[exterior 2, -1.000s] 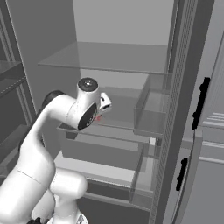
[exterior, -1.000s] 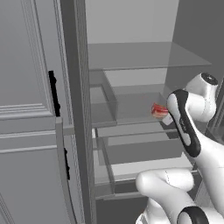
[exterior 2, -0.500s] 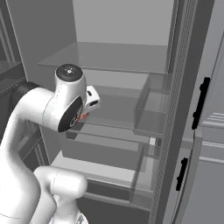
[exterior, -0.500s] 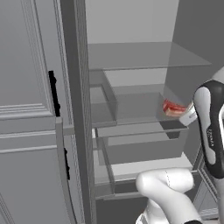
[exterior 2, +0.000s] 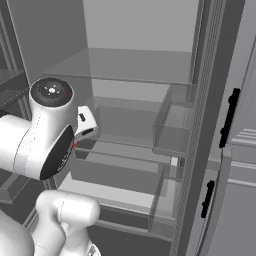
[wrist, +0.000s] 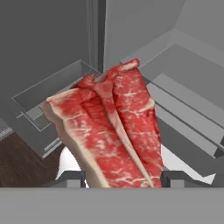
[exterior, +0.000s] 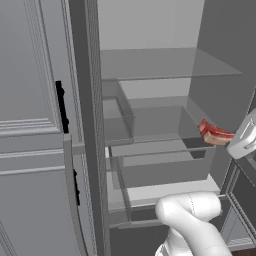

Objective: Place one carrot and one steak in each tupperware on the nearby counter, to pack two identical lunches.

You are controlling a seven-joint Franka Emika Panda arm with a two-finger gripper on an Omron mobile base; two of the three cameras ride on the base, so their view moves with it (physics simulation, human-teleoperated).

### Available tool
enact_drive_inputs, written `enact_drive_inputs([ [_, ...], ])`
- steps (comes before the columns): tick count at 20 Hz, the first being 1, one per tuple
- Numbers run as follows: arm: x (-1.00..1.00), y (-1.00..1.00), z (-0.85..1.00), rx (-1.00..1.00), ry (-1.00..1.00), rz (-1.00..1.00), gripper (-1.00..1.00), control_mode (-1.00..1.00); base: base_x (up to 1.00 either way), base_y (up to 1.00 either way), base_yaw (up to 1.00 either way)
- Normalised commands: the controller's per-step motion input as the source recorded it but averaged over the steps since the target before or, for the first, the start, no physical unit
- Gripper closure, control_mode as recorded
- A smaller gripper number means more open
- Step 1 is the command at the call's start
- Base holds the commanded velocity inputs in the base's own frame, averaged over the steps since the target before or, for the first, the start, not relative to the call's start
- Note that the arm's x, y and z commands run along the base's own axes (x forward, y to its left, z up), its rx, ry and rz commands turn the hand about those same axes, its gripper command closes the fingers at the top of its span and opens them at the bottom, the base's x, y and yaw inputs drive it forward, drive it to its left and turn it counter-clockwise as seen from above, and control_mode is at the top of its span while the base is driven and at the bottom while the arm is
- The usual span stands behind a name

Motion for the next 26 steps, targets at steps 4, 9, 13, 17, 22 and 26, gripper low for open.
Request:
enact_drive_inputs([
  [4,-0.48,0.09,0.35,0.06,0.00,0.00,1.00,-1.00,0.00,0.00,0.00],
  [9,-0.27,0.10,0.13,0.02,0.00,0.00,1.00,-1.00,0.00,0.00,0.00],
  [13,-0.04,0.08,-0.06,0.00,0.05,0.00,1.00,-1.00,0.00,0.00,0.00],
  [17,0.00,0.00,0.00,0.00,0.00,0.00,1.00,1.00,-0.47,0.00,0.00],
  [22,0.00,0.00,0.00,0.00,0.00,0.00,1.00,1.00,-0.57,0.01,0.19],
  [26,0.00,0.00,0.00,0.00,0.00,0.00,1.00,1.00,-0.64,0.23,0.61],
])
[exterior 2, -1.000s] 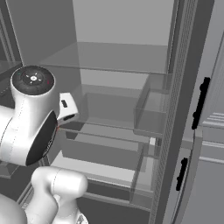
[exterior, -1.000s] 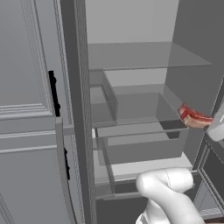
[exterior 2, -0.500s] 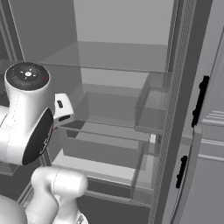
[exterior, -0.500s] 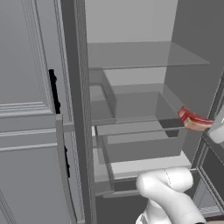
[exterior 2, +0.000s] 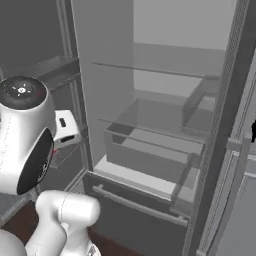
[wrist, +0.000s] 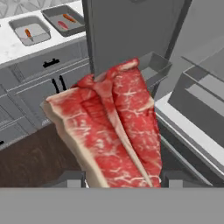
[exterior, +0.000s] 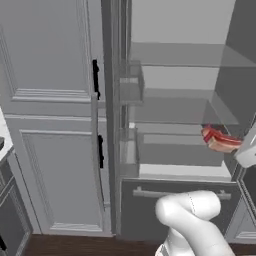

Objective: Place one carrot and one steak in each tupperware on the nearby counter, to pack two identical lunches.

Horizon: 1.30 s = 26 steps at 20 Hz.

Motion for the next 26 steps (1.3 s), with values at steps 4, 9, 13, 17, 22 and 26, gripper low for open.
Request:
enact_drive_inputs([
  [4,0.00,0.00,0.00,0.00,0.00,0.00,1.00,1.00,-0.74,0.41,0.75],
  [9,0.00,0.00,0.00,0.00,0.00,0.00,1.00,1.00,-0.49,0.63,0.70],
  [13,0.00,0.00,0.00,0.00,0.00,0.00,1.00,1.00,0.16,0.52,0.58],
  [17,0.00,0.00,0.00,0.00,0.00,0.00,1.00,1.00,0.25,0.58,0.13],
  [22,0.00,0.00,0.00,0.00,0.00,0.00,1.00,1.00,0.33,0.76,0.05],
  [26,0.00,0.00,0.00,0.00,0.00,0.00,1.00,1.00,0.28,0.80,0.01],
])
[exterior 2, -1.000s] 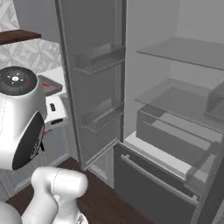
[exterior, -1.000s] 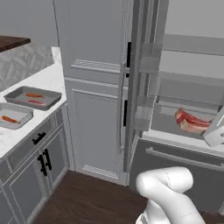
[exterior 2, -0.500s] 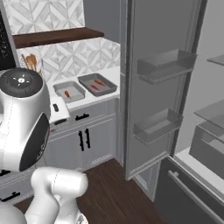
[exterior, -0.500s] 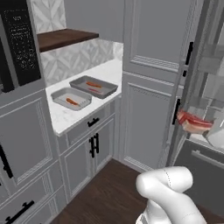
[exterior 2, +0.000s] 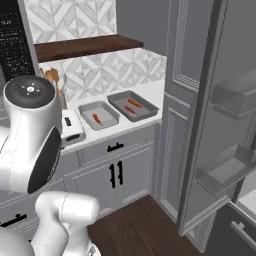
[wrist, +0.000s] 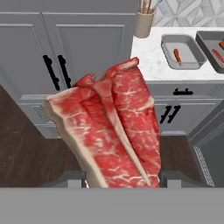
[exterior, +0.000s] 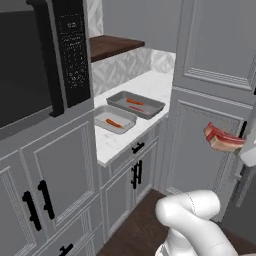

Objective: Place one carrot and one steak in each tupperware on the nearby counter, to pack two identical lunches.

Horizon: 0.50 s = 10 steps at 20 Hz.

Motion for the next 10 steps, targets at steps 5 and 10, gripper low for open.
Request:
enact_drive_inputs([
  [5,0.00,0.00,0.00,0.00,0.00,0.00,1.00,1.00,0.52,0.45,0.00],
  [10,0.00,0.00,0.00,0.00,0.00,0.00,1.00,1.00,0.66,0.02,0.00],
])
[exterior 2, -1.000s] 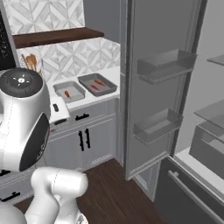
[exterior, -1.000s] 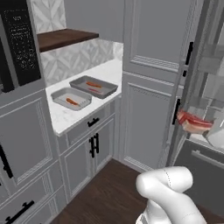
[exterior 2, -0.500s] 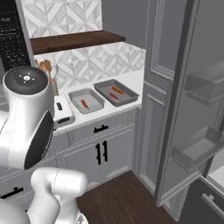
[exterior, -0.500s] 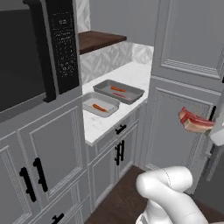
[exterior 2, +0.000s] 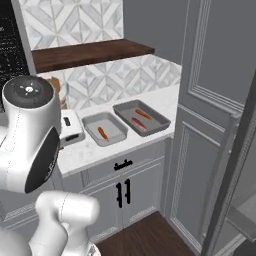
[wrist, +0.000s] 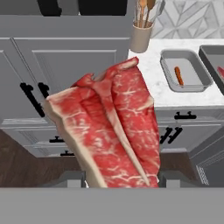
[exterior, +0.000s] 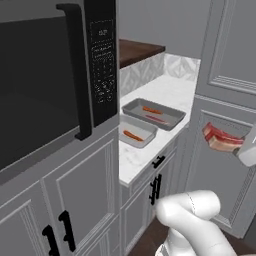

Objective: Place one carrot and one steak in each tupperware on the nearby counter, to pack two identical lunches.

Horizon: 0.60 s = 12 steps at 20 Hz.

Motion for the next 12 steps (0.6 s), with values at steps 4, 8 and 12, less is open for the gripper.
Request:
enact_drive_inputs([
  [4,0.00,0.00,0.00,0.00,0.00,0.00,1.00,1.00,0.49,0.00,0.00],
  [8,0.00,0.00,0.00,0.00,0.00,0.00,1.00,1.00,0.70,0.00,0.00],
  [12,0.00,0.00,0.00,0.00,0.00,0.00,1.00,1.00,0.75,0.00,0.00],
])
